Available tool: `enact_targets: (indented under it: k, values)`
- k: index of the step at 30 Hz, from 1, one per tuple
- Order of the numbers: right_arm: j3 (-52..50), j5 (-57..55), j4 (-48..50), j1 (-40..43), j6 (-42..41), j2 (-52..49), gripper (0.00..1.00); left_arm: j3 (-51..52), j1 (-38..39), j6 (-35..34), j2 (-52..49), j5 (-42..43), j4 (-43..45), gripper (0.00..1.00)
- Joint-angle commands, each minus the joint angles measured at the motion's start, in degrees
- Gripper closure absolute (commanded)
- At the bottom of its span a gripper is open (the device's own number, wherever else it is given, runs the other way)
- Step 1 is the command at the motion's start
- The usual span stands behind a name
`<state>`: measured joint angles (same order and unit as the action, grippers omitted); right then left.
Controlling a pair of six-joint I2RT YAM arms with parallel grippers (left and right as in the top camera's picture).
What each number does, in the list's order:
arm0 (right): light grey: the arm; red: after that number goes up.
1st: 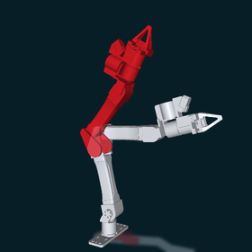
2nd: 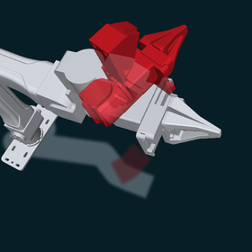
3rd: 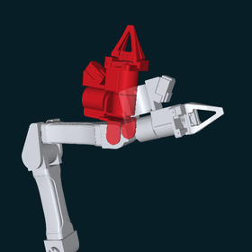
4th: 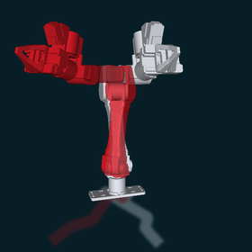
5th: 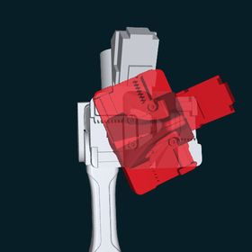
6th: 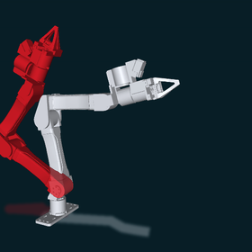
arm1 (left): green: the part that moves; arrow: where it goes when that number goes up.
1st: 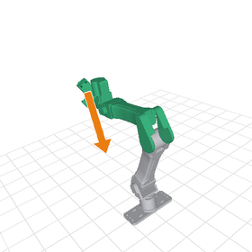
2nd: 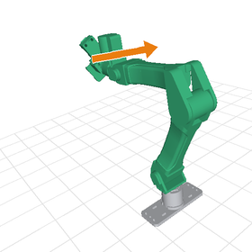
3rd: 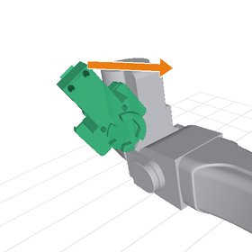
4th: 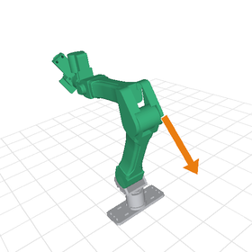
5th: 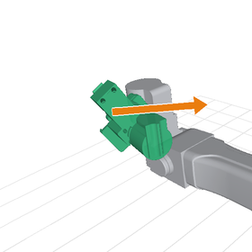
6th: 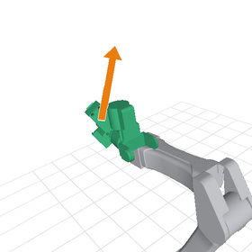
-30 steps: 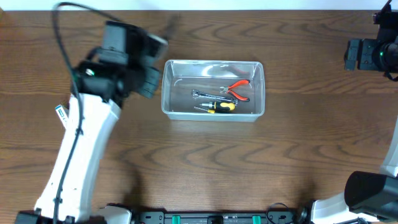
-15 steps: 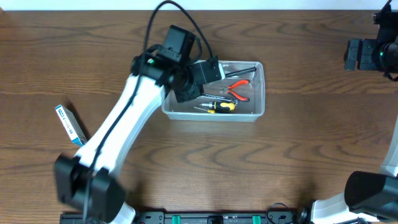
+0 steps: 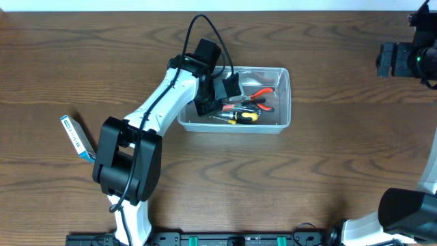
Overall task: Pack container
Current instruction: 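Carry the hammer into the container and open the left gripper, then move the left gripper to the blue-white box on the left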
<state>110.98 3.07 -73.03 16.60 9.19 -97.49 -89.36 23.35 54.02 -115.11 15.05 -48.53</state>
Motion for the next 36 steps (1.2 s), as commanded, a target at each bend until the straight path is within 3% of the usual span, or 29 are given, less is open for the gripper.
enact_targets:
  k: [1, 8, 13, 18, 22, 25, 31, 36]
  values:
    - [-0.17, 0.63, 0.04, 0.2, -1.01, -0.02, 0.01, -0.07, -0.2, -0.31, -0.39, 0.79, 0.0, 0.65]
    - [-0.17, 0.63, 0.04, 0.2, -1.01, -0.02, 0.01, -0.28, -0.2, -2.08, 2.54, 0.31, -0.17, 0.63]
    - [-0.17, 0.61, 0.04, 0.2, -1.01, -0.02, 0.01, -2.08, -0.26, -10.51, 10.6, -9.86, -0.59, 0.56]
    - [-0.17, 0.61, 0.04, 0.2, -1.01, -0.02, 0.01, -2.4, -2.67, -27.15, 22.82, -21.77, -3.15, 0.29]
    - [-0.17, 0.61, 0.04, 0.2, -1.01, -0.02, 0.01, -2.4, -10.25, -38.27, 31.63, -23.28, -8.11, 0.2]
    - [-0.17, 0.61, 0.04, 0.2, -1.01, -0.02, 0.01, -2.38, -19.12, -48.11, 35.95, -23.26, -12.07, 0.01]
    - [-0.17, 0.63, 0.09, 0.2, -1.01, -0.02, 0.01, -2.08, -36.5, -61.2, 36.72, -23.21, -18.67, 0.02]
    - [-0.17, 0.61, 0.13, 0.2, -0.98, -0.02, 0.01, 0.26, -45.03, -62.79, 33.57, -22.01, -18.78, 0.02]
